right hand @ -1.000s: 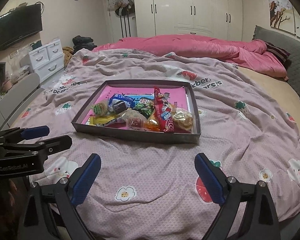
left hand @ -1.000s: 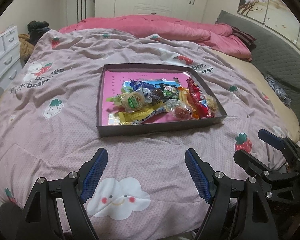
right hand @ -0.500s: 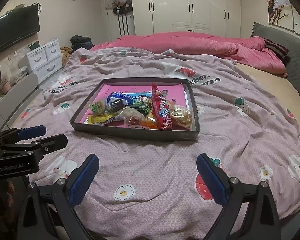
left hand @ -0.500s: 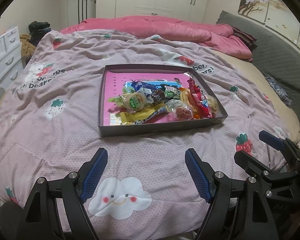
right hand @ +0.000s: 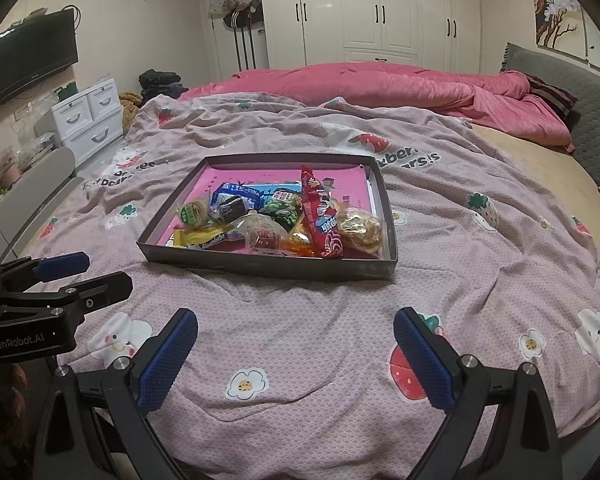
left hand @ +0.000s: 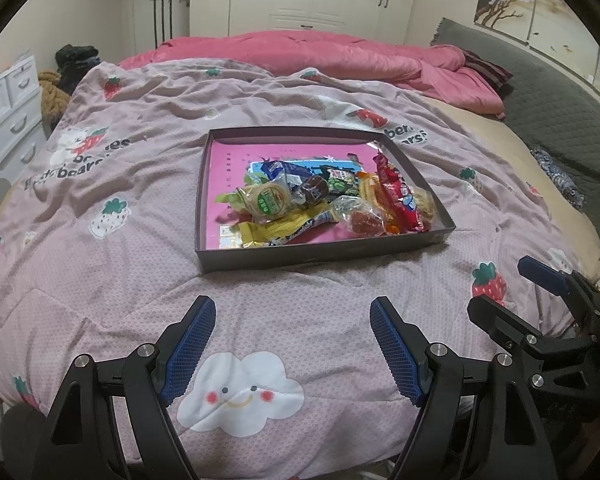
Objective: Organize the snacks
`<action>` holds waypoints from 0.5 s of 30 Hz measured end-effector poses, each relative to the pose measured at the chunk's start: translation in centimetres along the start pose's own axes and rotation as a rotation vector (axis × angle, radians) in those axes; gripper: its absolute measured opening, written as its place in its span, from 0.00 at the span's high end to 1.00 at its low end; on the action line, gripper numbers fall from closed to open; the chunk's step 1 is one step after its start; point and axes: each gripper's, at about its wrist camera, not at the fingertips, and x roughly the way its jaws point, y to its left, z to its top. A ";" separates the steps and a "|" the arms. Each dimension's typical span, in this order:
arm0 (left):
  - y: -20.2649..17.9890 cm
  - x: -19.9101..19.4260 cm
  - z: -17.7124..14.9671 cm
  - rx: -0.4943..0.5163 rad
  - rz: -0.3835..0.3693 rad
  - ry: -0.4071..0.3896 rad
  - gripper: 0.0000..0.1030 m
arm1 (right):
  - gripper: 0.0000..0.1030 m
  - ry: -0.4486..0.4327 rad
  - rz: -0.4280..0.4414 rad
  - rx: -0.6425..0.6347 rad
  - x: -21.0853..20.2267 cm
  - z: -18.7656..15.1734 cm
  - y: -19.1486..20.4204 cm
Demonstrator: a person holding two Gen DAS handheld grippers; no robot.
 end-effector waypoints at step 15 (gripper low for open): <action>0.0 0.0 0.0 0.001 0.001 0.003 0.22 | 0.02 0.003 -0.008 0.006 0.0 0.0 -0.3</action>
